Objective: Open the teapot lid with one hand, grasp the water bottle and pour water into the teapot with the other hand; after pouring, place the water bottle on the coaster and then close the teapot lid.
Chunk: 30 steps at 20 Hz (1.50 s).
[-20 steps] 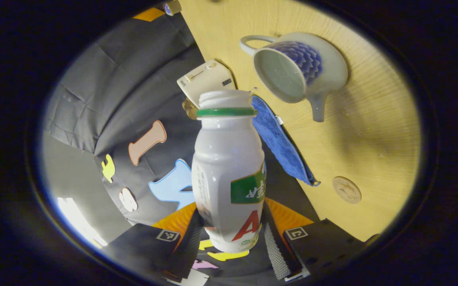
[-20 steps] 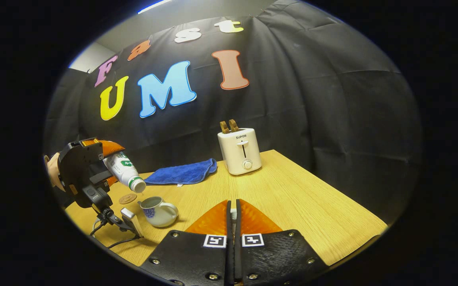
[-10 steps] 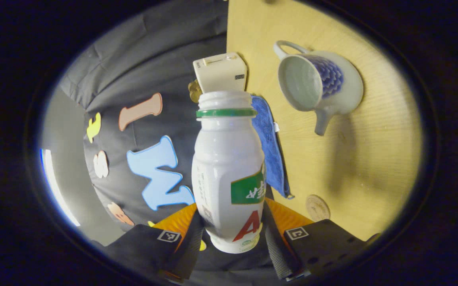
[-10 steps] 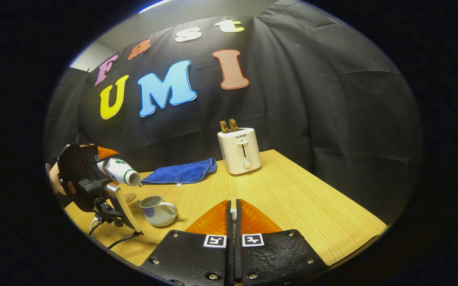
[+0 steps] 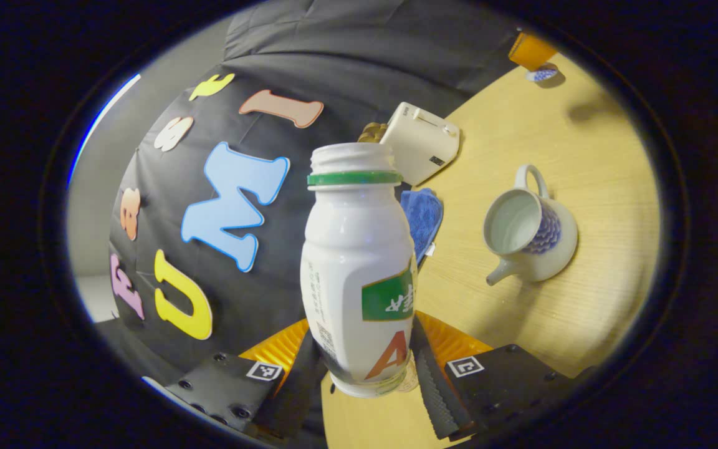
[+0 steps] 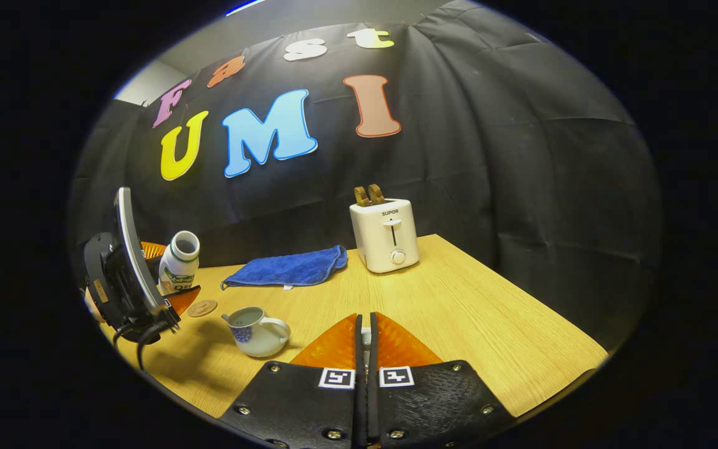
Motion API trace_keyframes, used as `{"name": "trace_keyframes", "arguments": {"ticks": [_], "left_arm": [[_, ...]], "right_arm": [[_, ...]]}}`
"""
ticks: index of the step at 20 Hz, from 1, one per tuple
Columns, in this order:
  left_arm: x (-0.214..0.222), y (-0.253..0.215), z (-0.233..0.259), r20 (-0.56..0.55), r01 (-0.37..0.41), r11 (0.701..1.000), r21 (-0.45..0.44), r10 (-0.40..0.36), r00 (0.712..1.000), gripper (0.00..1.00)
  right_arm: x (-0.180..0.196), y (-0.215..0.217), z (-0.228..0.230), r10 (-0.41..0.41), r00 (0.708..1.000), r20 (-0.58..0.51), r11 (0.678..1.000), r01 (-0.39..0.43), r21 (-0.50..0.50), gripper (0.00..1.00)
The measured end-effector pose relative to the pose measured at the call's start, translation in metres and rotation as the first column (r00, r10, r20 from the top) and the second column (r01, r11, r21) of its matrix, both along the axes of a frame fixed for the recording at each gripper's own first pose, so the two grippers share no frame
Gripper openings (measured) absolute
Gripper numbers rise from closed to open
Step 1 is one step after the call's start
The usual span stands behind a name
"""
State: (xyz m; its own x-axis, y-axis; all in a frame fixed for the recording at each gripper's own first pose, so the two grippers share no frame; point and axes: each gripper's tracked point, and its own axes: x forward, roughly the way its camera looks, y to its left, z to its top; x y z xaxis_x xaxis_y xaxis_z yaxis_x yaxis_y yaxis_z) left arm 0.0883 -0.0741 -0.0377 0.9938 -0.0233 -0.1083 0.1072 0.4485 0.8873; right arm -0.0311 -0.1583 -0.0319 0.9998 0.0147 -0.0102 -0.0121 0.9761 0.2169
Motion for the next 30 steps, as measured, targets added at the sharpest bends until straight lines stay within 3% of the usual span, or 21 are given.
{"name": "trace_keyframes", "arguments": {"ticks": [5, 6, 8, 10, 16, 20, 30], "left_arm": [[-0.013, 0.029, -0.003, -0.018, -0.028, 0.987, -0.159, 0.025, 1.000, 0.81], [-0.014, 0.038, -0.004, -0.023, -0.037, 0.981, -0.190, 0.033, 0.999, 0.87], [-0.015, 0.057, -0.006, -0.041, -0.065, 0.964, -0.257, 0.057, 0.998, 0.87], [-0.014, 0.078, -0.012, -0.073, -0.102, 0.935, -0.341, 0.082, 0.994, 0.87], [-0.033, 0.138, -0.014, -0.126, -0.177, 0.802, -0.571, 0.127, 0.984, 0.87], [-0.045, 0.174, -0.006, -0.106, -0.203, 0.764, -0.613, 0.175, 0.979, 0.87], [-0.050, 0.197, -0.011, -0.108, -0.199, 0.686, -0.700, 0.174, 0.979, 0.87]], "right_arm": [[0.010, 0.032, 0.012, 0.036, 0.999, 0.007, 0.998, -0.036, -0.042, 0.00], [0.013, 0.039, 0.015, 0.045, 0.999, 0.009, 0.998, -0.044, -0.044, 0.00], [0.019, 0.057, 0.019, 0.069, 0.998, 0.010, 0.996, -0.069, -0.049, 0.00], [0.025, 0.072, 0.024, 0.088, 0.996, 0.012, 0.994, -0.087, -0.070, 0.00], [0.044, 0.117, 0.030, 0.150, 0.989, 0.003, 0.984, -0.149, -0.097, 0.00], [0.056, 0.139, 0.033, 0.176, 0.984, 0.002, 0.977, -0.175, -0.118, 0.00], [0.075, 0.162, 0.026, 0.190, 0.981, -0.026, 0.971, -0.192, -0.144, 0.00]]}}
